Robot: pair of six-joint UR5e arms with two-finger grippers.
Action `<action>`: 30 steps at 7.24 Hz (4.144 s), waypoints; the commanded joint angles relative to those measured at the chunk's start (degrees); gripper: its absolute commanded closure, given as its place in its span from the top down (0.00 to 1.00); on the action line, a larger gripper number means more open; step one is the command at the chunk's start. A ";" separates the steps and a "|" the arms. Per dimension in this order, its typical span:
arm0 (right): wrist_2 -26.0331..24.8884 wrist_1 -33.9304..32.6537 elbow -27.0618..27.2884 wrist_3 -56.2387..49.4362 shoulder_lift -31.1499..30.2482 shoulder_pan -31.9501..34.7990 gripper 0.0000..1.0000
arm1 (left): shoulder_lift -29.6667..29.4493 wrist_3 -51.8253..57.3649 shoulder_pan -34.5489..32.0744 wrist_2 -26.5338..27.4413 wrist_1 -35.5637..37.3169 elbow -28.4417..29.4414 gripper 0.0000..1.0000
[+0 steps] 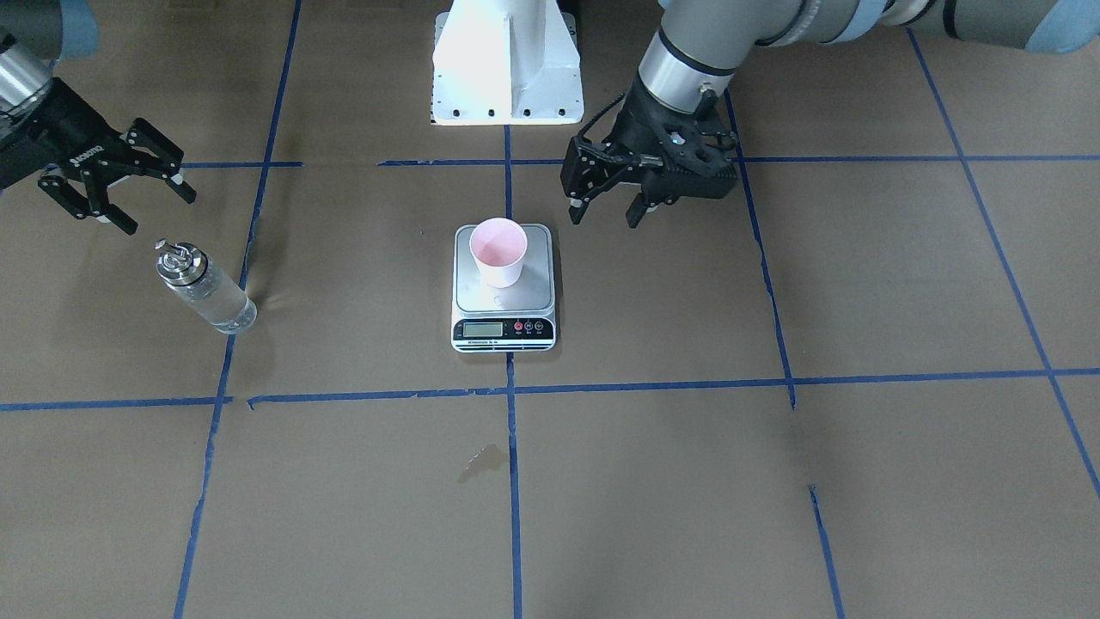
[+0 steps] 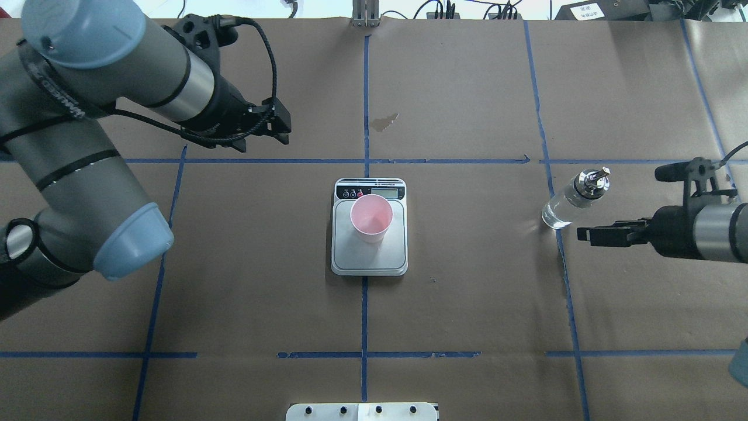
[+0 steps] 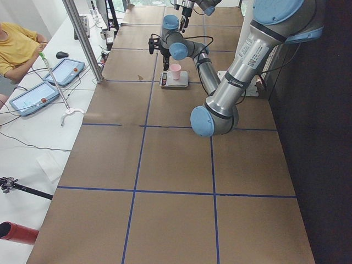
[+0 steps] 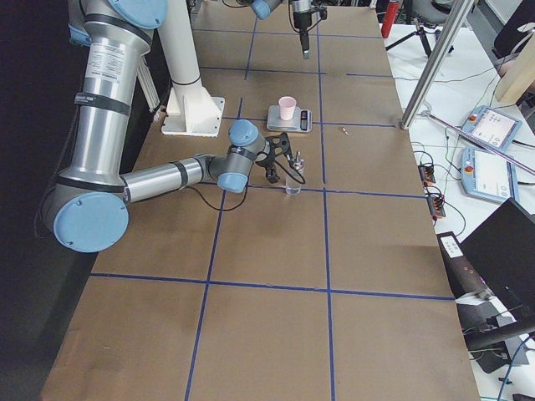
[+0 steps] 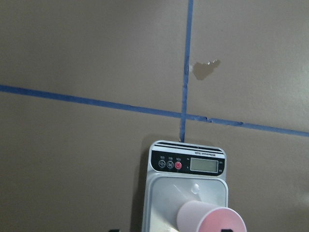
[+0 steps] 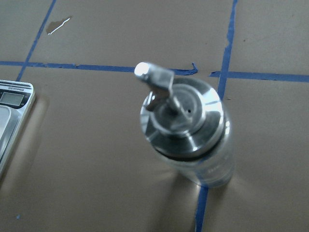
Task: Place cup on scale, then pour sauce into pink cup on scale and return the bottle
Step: 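Withdraw the left gripper while the right gripper moves to the glass bottle, then grasp the glass sauce bottle with the right gripper and lift it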
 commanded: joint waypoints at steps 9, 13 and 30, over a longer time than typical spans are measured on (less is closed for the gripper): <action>-54.50 -8.34 -3.11 15.16 2.32 -19.97 0.99 | 13.69 41.78 -16.25 -0.62 0.00 0.38 0.77; -61.11 -8.43 -10.04 15.32 8.46 -21.12 0.99 | 14.04 41.87 -17.39 -0.53 0.08 -0.23 0.77; -60.24 -3.07 -12.88 -3.29 12.07 -17.96 0.00 | 13.87 41.08 -17.74 -0.62 0.17 -0.15 0.77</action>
